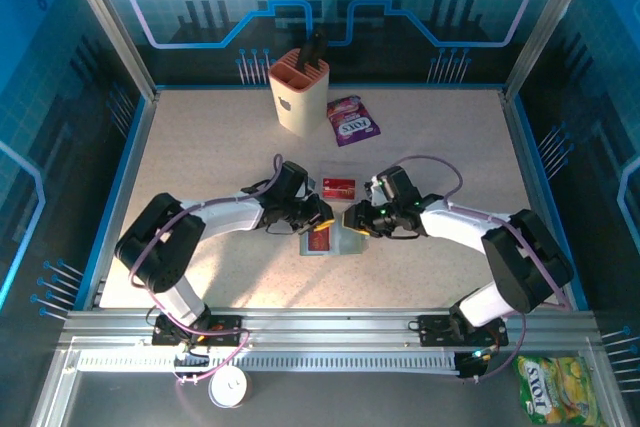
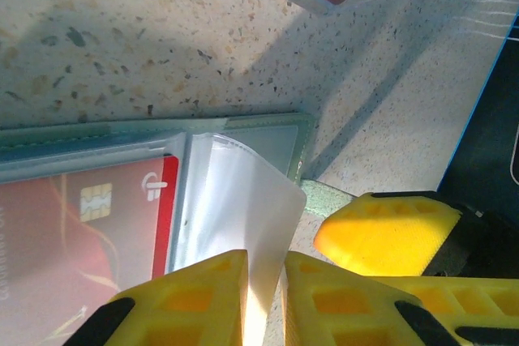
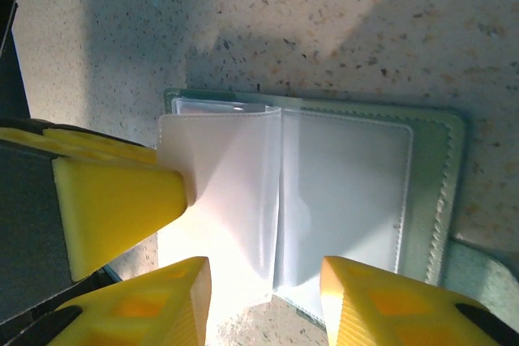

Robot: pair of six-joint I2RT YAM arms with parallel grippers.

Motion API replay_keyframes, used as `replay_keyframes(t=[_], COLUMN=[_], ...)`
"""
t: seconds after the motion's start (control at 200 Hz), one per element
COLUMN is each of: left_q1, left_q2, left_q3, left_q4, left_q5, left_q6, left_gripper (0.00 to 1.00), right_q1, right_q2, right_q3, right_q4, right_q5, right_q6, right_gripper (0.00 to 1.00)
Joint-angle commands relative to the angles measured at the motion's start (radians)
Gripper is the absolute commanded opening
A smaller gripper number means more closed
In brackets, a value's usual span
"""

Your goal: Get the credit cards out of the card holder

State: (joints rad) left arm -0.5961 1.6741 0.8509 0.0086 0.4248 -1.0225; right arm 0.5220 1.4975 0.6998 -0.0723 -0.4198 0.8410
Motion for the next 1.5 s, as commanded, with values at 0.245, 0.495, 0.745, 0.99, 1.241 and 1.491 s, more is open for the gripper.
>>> replay_keyframes(t=[0.245,0.495,0.745,0.99,1.241,1.491], left_q1=[-0.054,-0.072,-0.076,-0.071,-0.044,0.0], left_q2=[0.073,0.107,0.114,0.084,0.029,-0.044], left_q3=[0.1,0.14,0.147,0.1,0.016,-0.095], left_q4=[-0.045,-0.053,-0.051,-0.032,0.008,0.067], left_q5=[0.014,0.007,0.012,0.006,-0.002,0.0], left_q6=[-0.016,-0.017,-0.017,-0.019,-0.028,-0.049], left_gripper=[0.19,0.2,0.23,0.23,0.22,0.22], right_q1=[-0.056,-0.076,-0.082,-0.072,-0.02,0.058], right_q2=[-0.04,-0.059,-0.067,-0.038,0.005,0.085], right_q3=[-0.06,-0.083,-0.083,-0.077,-0.017,0.06], right_q4=[0.035,0.03,0.014,0.051,0.021,0.001], right_q5=[-0.027,-0.05,-0.052,-0.068,-0.045,-0.016], right_q6=[-0.01,-0.015,-0.018,0.016,0.025,0.037], right_gripper=[0.42,0.42,0.42,0.42,0.42,0.42])
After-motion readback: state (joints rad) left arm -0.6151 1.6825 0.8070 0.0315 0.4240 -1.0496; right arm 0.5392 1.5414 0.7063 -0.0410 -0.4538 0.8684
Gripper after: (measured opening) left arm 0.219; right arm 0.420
